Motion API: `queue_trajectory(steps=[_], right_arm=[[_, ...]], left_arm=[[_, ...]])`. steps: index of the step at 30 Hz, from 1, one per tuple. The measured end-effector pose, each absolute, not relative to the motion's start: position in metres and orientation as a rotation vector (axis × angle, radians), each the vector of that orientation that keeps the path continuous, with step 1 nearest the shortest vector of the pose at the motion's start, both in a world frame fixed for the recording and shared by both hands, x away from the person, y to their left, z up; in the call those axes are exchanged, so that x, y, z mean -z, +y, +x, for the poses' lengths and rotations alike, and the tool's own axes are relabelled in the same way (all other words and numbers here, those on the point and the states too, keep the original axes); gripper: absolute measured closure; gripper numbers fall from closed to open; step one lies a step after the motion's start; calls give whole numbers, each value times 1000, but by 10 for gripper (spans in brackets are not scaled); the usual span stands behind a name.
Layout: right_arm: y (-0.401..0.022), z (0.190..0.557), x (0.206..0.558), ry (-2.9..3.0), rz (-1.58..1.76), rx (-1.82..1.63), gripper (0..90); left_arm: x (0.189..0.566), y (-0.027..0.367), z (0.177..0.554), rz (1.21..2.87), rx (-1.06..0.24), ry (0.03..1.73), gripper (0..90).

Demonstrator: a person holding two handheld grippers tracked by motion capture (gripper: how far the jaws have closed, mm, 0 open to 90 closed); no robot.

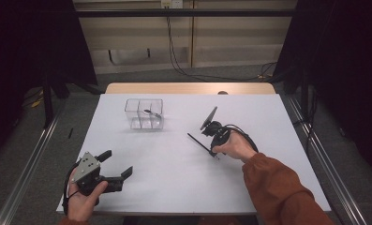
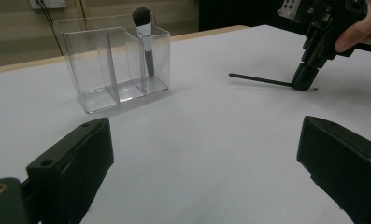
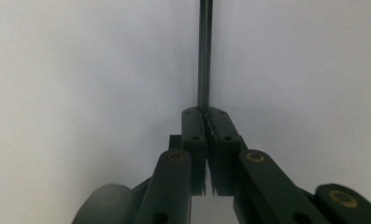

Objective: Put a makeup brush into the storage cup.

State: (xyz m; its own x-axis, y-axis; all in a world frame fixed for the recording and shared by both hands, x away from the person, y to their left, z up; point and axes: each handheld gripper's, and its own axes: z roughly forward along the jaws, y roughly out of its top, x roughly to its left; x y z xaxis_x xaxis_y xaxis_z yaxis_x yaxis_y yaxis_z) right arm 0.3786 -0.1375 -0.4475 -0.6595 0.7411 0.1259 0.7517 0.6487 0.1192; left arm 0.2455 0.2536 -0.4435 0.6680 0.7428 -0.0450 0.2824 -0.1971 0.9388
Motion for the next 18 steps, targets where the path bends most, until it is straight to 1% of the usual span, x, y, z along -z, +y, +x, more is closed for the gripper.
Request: queue_trajectory(steps=[18], right_arm=[[-165, 372, 427, -2771, -1352, 730, 868]], left_arm=[[443, 254, 245, 1771, -518, 820, 34]])
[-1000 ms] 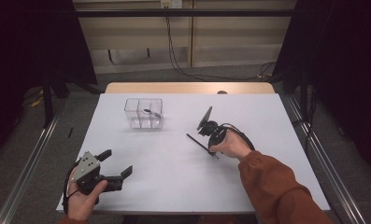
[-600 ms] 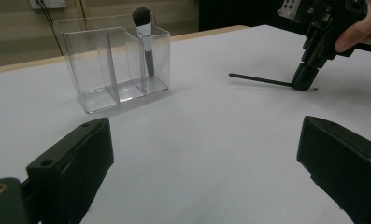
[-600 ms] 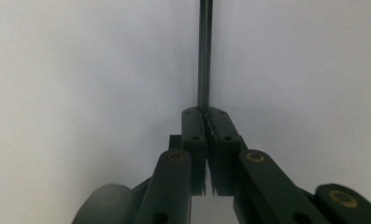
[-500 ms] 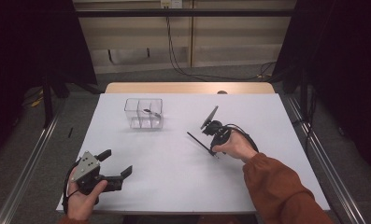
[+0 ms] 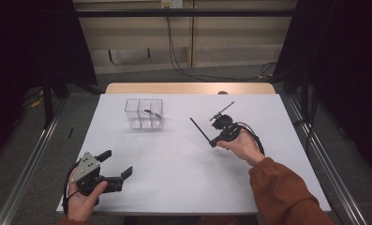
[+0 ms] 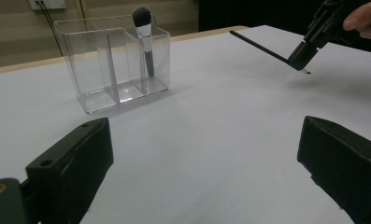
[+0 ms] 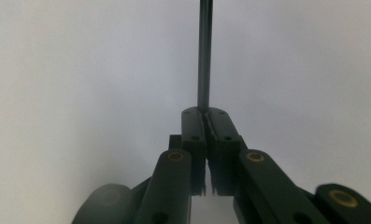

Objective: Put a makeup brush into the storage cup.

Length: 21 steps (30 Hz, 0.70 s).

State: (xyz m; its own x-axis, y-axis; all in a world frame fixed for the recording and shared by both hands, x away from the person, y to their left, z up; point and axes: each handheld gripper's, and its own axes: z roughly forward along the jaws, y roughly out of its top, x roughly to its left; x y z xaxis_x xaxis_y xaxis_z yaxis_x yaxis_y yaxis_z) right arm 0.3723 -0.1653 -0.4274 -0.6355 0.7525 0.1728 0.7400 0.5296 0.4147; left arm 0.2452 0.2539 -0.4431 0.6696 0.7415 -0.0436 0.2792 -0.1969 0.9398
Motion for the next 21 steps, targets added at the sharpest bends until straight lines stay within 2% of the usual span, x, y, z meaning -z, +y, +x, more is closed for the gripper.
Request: queue_trajectory(steps=[21], right_arm=[[-182, 355, 415, 2491, 1171, -1185, 868]], left_arm=[[443, 255, 245, 1766, -519, 822, 31]])
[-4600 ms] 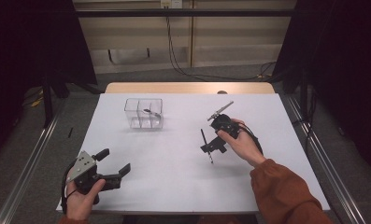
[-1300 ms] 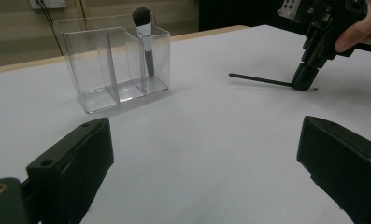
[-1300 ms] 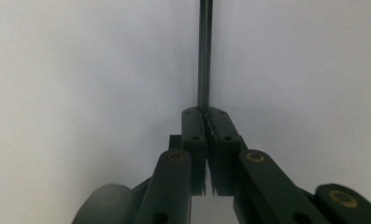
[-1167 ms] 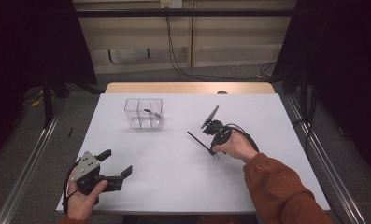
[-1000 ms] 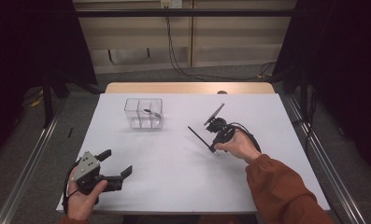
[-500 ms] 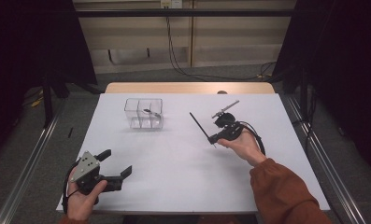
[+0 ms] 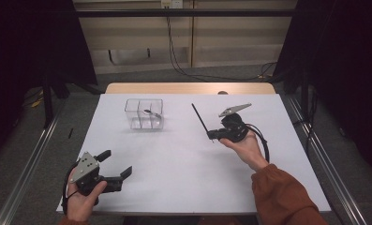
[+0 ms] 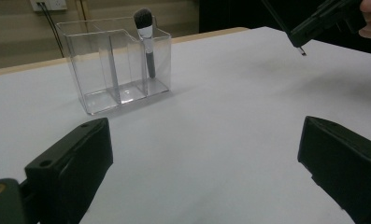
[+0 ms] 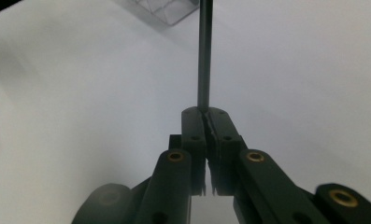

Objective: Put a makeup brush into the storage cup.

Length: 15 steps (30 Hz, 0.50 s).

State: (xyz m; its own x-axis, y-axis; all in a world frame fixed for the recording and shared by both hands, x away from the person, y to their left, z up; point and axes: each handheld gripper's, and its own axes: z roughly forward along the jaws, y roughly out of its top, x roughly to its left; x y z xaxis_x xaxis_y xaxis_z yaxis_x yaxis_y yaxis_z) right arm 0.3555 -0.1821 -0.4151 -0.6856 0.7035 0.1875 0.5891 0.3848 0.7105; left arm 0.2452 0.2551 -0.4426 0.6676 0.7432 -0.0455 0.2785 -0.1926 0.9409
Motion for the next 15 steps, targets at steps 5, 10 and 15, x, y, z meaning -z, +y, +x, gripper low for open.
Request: queue_trajectory(steps=[5, 10, 15], right_arm=[[-188, 352, 413, 2425, 1144, -1285, 868], [-194, 349, 416, 2383, 1118, -1333, 867], [-200, 345, 419, 2350, 1092, -1411, 868]], left_arm=[[443, 255, 246, 1759, -510, 827, 31], [443, 255, 246, 1764, -513, 826, 31], [443, 255, 246, 1764, -515, 827, 31]])
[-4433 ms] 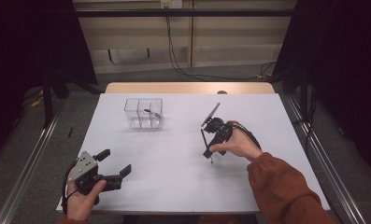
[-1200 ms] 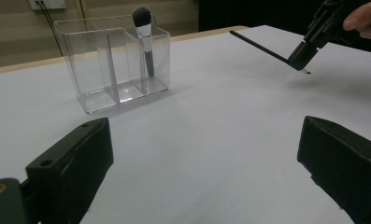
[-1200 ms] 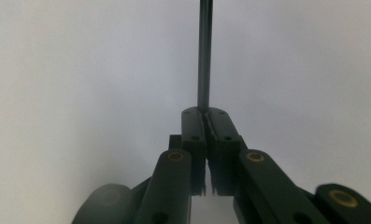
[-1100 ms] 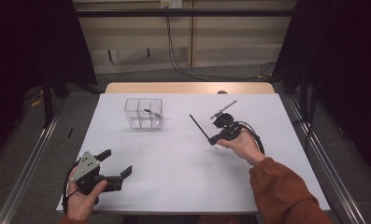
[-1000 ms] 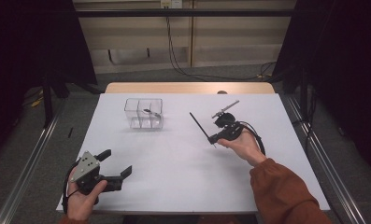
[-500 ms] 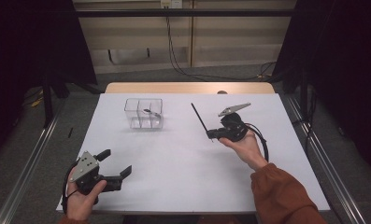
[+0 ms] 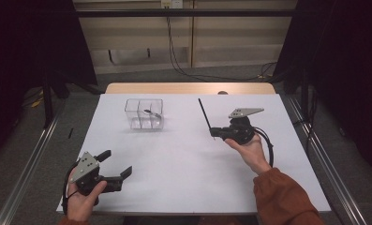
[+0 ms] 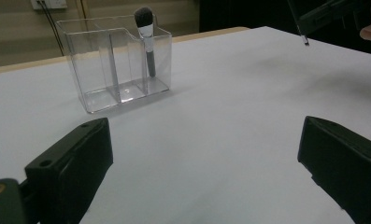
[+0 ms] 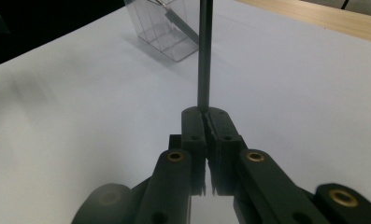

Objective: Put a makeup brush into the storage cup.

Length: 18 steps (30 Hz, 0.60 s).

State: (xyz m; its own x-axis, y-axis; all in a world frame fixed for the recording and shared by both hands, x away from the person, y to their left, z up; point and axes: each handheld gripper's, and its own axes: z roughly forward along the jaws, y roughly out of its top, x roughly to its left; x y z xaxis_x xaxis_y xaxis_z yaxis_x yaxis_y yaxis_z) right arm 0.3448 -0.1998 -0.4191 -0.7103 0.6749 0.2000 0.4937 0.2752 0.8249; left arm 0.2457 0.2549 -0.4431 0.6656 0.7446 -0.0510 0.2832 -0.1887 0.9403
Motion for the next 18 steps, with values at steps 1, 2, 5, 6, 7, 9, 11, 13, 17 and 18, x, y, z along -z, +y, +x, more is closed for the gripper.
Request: queue_trajectory(steps=[1, 2, 5, 6, 7, 9, 11, 13, 17, 18], right_arm=[[-201, 344, 419, 2344, 1086, -1423, 867], [-201, 343, 419, 2339, 1082, -1429, 867], [-202, 340, 419, 2341, 1066, -1445, 867], [-203, 339, 419, 2344, 1065, -1441, 868], [-203, 338, 419, 2350, 1063, -1443, 867], [-203, 337, 420, 2359, 1056, -1450, 867], [-202, 335, 420, 2372, 1041, -1460, 867], [-201, 332, 419, 2385, 1024, -1468, 867], [-198, 327, 417, 2410, 1000, -1467, 867], [-198, 326, 417, 2417, 992, -1469, 867]], left_arm=[[443, 255, 246, 1765, -514, 827, 31], [443, 255, 246, 1765, -514, 826, 32], [443, 255, 246, 1765, -516, 827, 31], [443, 255, 246, 1766, -515, 827, 31], [443, 255, 245, 1767, -515, 826, 32], [442, 255, 245, 1768, -516, 826, 32], [442, 255, 245, 1768, -516, 826, 32], [442, 255, 245, 1768, -516, 824, 32], [441, 253, 243, 1762, -508, 818, 32], [441, 253, 242, 1763, -509, 814, 32]])
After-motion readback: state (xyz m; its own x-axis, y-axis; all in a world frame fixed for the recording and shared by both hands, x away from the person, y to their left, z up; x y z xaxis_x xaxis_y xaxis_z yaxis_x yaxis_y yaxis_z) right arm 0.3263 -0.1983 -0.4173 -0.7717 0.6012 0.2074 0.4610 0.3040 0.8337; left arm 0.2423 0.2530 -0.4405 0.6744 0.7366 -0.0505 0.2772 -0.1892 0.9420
